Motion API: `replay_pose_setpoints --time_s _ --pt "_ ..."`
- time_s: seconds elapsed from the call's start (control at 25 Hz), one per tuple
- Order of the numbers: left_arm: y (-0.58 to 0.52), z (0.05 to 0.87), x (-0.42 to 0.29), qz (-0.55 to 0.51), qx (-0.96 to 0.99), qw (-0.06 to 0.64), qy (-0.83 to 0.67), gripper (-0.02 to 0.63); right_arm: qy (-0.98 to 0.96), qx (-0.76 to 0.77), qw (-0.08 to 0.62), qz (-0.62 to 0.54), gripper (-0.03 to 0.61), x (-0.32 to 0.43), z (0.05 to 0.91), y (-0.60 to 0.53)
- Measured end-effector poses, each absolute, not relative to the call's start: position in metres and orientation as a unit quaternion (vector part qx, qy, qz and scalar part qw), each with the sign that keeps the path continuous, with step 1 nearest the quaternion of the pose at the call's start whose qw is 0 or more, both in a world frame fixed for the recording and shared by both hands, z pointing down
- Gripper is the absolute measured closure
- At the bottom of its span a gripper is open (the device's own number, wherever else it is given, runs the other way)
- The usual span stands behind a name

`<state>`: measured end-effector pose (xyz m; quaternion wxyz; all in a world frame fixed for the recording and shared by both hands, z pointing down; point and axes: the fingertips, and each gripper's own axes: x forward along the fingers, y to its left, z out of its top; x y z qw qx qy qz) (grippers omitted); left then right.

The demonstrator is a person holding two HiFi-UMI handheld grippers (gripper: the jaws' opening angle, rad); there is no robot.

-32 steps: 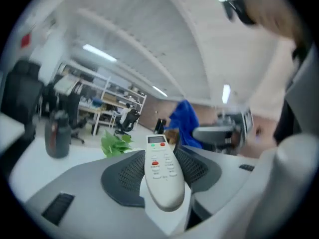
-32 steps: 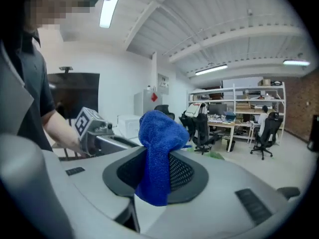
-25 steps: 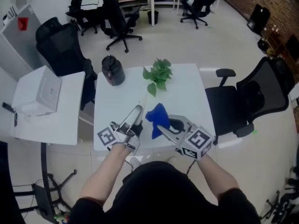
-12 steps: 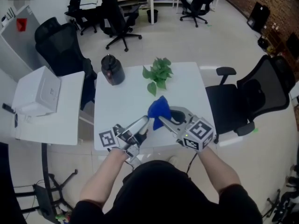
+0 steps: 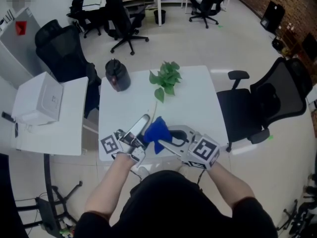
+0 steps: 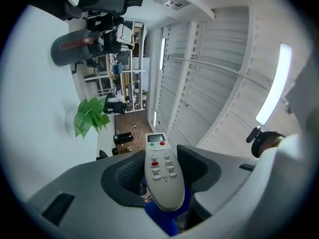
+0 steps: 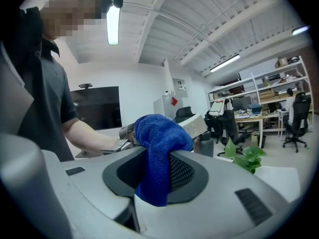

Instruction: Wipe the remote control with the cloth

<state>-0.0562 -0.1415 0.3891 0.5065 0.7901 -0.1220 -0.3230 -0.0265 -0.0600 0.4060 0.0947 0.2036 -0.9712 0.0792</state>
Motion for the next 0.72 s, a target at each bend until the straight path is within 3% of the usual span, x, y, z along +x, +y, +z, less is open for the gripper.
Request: replay_pose_setpoints --time_s 0.24,0.52,0.72 --pt "-0.126 0.393 -0.041 -0.289 0.803 0.515 -0.088 0.407 -0.971 0.198 0.101 0.086 0.465 -0.03 0.411 -0.062" --pt "-0.101 0.401 -0.025 -0.225 0.823 0.52 -0.037 0.407 -0.955 0.273 0.084 0.076 0.465 0.018 0.394 -0.106" --pt "-0.102 0.4 -0.025 -0.236 0.824 0.513 -0.048 0.407 -0.948 0.304 0.066 0.066 0.465 0.038 0.378 -0.115"
